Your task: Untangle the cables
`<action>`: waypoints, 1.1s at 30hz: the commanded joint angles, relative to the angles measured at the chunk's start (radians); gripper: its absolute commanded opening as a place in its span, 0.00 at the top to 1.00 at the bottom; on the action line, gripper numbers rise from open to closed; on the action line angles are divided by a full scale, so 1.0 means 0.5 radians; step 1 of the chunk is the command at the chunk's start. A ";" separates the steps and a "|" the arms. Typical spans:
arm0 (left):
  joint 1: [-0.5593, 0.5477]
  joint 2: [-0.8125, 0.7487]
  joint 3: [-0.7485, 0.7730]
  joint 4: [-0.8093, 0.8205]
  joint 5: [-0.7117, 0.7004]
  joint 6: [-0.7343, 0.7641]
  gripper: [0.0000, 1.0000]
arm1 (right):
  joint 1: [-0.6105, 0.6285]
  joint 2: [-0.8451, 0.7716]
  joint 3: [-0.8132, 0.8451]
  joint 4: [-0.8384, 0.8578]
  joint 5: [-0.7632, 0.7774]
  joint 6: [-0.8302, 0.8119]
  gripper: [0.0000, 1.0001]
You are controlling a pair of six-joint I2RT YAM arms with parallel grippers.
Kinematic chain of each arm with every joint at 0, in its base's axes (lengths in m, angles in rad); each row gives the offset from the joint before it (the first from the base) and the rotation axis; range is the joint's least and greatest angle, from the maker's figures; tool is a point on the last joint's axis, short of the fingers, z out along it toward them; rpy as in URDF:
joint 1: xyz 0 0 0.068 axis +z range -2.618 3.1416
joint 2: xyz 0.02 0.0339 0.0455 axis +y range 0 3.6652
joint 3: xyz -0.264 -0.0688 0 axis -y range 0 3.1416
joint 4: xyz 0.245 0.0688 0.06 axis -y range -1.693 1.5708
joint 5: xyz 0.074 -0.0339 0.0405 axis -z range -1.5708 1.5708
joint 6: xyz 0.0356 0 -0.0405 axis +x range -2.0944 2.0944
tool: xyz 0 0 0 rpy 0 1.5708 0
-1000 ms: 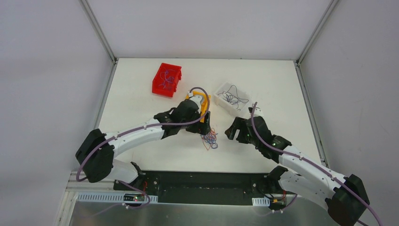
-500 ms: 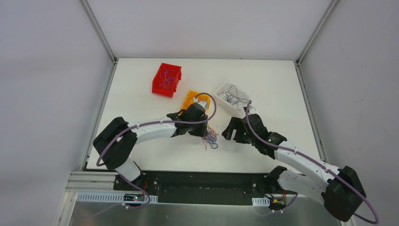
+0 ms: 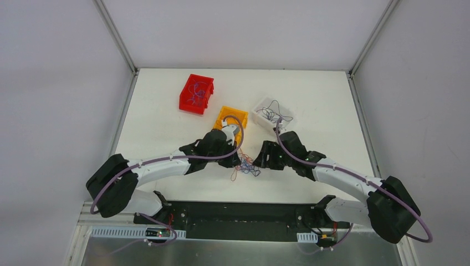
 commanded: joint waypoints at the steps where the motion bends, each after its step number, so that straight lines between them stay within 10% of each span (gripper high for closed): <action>1: -0.017 -0.129 -0.078 0.231 0.081 0.037 1.00 | 0.015 0.074 0.076 0.203 -0.217 -0.012 0.40; 10: -0.017 -0.096 -0.019 0.130 -0.058 0.006 1.00 | 0.076 0.167 0.069 0.214 -0.269 0.019 0.69; 13: -0.018 -0.073 0.012 0.077 -0.133 -0.022 1.00 | 0.079 0.119 0.038 0.178 -0.186 0.062 1.00; 33: 0.149 -0.828 -0.207 -0.994 -1.070 -0.294 1.00 | -0.610 -0.903 0.140 -1.129 1.552 0.415 1.00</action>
